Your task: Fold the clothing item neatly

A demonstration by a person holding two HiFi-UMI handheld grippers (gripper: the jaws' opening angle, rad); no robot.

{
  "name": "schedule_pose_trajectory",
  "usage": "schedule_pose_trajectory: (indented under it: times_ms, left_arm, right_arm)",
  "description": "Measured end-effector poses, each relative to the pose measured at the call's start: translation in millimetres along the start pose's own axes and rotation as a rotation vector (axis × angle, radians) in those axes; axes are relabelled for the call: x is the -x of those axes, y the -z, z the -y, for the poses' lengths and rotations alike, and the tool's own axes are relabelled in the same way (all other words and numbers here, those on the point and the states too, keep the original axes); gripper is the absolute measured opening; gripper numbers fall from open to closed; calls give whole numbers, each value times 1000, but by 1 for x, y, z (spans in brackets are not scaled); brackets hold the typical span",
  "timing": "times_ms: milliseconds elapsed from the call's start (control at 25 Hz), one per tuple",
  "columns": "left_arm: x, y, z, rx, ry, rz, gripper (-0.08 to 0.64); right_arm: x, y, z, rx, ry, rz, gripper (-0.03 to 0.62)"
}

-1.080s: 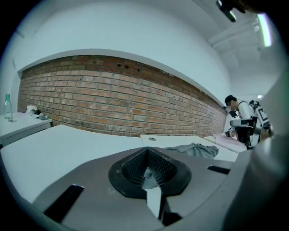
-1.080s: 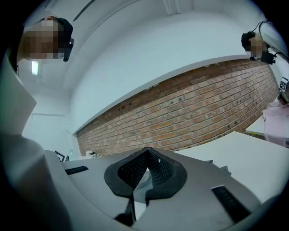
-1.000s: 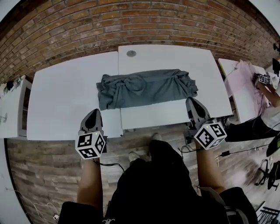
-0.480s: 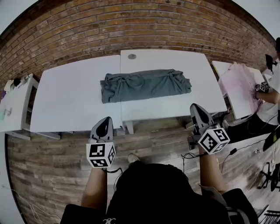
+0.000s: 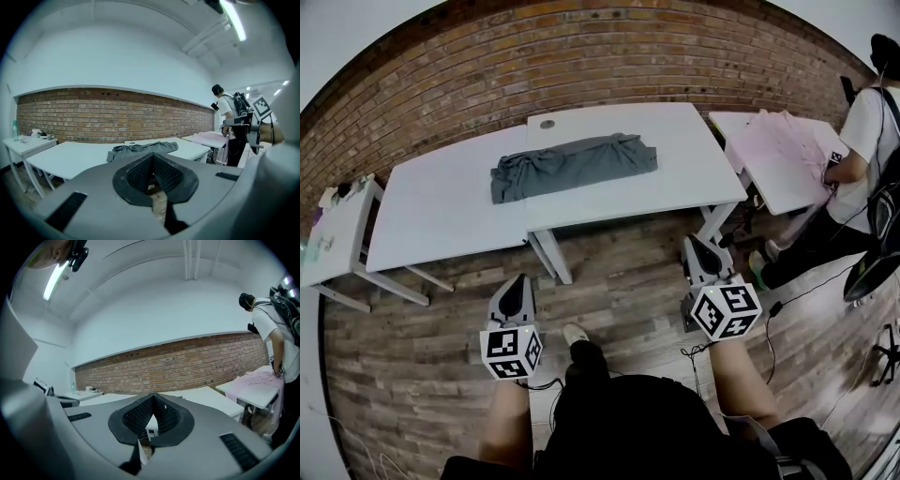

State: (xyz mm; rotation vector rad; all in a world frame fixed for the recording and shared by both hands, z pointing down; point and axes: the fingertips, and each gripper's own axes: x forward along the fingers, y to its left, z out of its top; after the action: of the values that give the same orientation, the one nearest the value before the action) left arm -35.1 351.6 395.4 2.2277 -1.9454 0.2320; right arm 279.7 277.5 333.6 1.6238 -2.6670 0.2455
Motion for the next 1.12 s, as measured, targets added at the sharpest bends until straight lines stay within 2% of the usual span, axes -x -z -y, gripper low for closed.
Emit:
schedule_pose_trajectory:
  times_ms: [240, 360, 680, 960, 1120]
  left_arm:
    - [87, 12, 66, -47, -25, -10, -2]
    - [121, 3, 76, -80, -41, -8, -2]
    - [173, 8, 67, -69, -66, -19, -2]
    - [194, 18, 40, -36, -33, -32, -2]
    - [205, 26, 25, -28, -31, -46, -2]
  right_arm:
    - [100, 12, 4, -27, -33, -16, 0]
    - [130, 10, -11, -36, -70, -10, 0]
    - [161, 24, -61, -40, -114, -29, 0]
    - [162, 30, -106, 5, -128, -54, -2]
    - [165, 35, -129, -7, -146, -68, -2]
